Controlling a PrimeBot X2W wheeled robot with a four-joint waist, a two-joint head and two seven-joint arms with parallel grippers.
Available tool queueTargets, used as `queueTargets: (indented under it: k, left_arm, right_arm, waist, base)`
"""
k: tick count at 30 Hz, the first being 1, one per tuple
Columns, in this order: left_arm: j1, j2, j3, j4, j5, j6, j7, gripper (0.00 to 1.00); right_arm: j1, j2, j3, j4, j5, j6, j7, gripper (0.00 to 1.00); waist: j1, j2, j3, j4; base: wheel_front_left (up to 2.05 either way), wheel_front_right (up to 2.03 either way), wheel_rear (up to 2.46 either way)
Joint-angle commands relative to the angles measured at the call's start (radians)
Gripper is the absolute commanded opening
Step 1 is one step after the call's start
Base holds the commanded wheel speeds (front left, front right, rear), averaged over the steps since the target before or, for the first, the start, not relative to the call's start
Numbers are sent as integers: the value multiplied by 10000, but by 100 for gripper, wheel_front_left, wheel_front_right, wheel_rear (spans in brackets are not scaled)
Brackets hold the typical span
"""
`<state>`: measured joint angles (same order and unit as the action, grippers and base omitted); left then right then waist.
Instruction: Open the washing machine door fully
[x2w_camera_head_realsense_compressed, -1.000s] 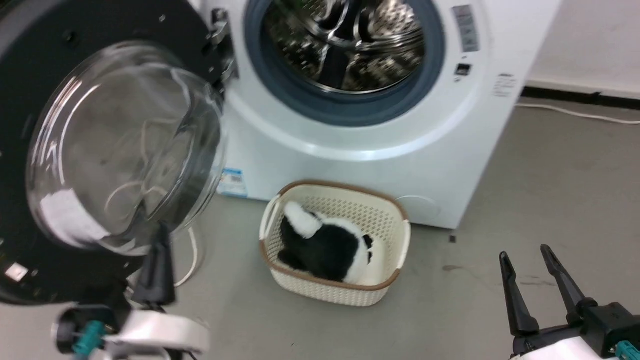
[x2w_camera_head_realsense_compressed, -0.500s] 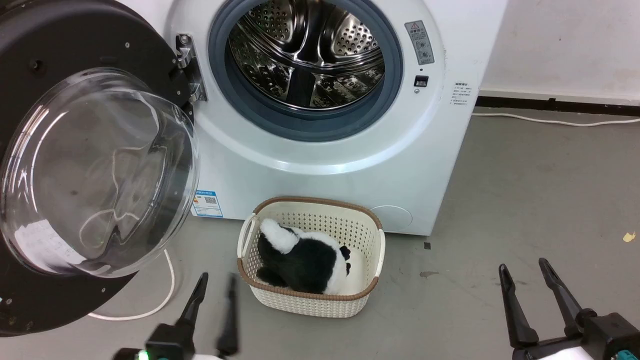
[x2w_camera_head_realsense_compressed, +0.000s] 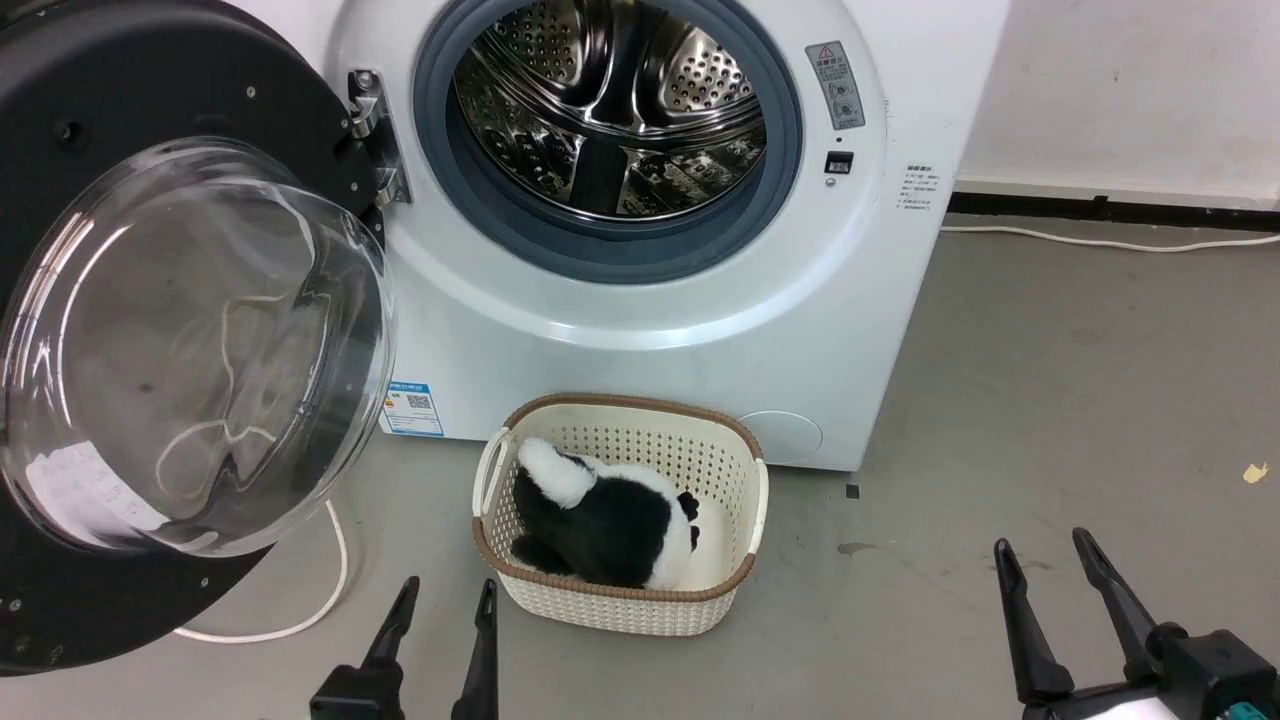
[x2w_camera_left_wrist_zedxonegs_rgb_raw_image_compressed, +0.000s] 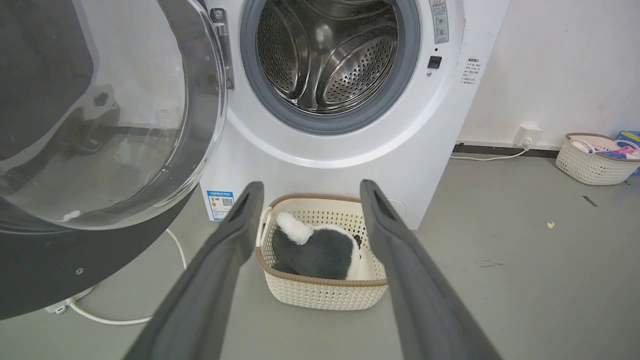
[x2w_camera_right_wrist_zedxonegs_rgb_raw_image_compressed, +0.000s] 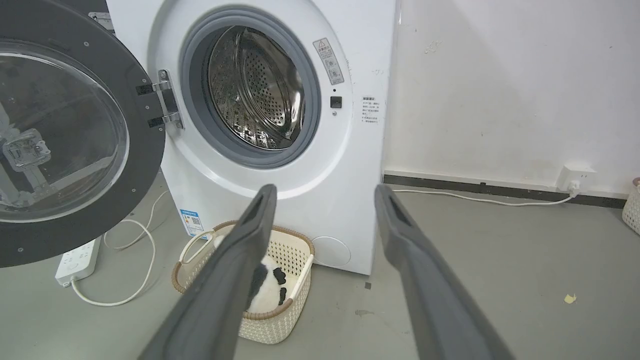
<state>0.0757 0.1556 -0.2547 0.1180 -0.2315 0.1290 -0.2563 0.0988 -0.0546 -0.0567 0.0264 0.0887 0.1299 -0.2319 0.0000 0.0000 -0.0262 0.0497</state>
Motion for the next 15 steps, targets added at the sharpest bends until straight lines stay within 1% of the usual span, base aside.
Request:
queueTargets:
  k: [1,4,5,15]
  left_arm:
    - [-144,-47,44,-37,-11,-44,-50,100]
    - [-168,-105,103,-112,34,-60,-52,100]
    - [-47,-121,93,-94,16,-16,1,0]
    - [-71,-172,199,-145,116,-60,121,0]
  right_arm:
    - [92,43,-3,36,45,8,-53,100]
    - [60,43,7,72,45,8,-52,100]
    - [-2,0,8,40,0,0,1,0]
    - [-50,-2,37,27,-44,0,116,0]
  waist:
    - [0,0,1,-3]
    - [0,0,7,-1]
    - [0,0,6,-2]
    - [0,-1,18,-25]
  base:
    - [0,0,0]
    - [0,0,0]
    - [0,0,0]
    - [0,0,0]
